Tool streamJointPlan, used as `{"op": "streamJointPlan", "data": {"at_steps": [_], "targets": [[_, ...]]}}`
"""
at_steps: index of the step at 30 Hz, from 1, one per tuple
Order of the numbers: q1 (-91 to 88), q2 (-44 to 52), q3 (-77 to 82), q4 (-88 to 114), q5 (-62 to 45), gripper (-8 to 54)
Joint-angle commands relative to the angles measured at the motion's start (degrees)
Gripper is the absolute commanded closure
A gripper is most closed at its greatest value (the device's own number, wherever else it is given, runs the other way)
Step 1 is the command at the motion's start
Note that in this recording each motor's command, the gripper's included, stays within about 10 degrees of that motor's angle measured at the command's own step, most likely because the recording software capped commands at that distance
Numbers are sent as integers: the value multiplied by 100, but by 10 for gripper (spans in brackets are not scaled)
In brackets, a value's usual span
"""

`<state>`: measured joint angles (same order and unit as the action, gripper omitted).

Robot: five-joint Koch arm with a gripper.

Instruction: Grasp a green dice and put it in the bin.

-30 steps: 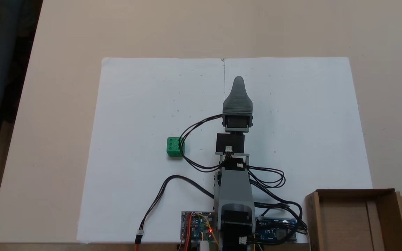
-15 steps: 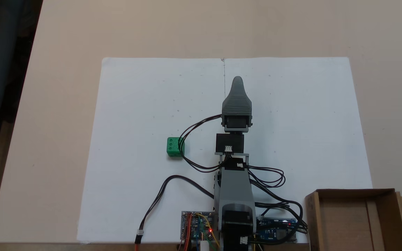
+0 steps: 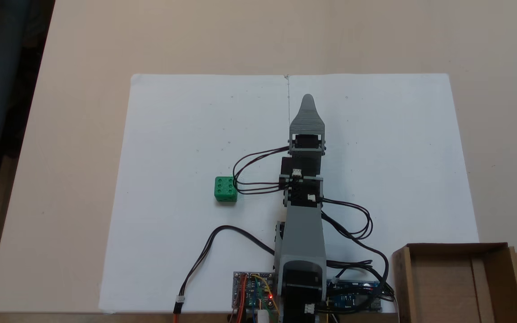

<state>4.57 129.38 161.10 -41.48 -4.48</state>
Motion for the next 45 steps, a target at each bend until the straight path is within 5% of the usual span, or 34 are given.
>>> {"op": "streamJointPlan", "data": {"at_steps": [1, 18, 33, 45], "targets": [[193, 650, -510, 886, -281, 11], [97, 650, -3929, 7346, 2232, 18], [-3146, 598, -5344, 11558, 5019, 25], [-3964, 527, -5643, 11461, 5748, 33]]}}
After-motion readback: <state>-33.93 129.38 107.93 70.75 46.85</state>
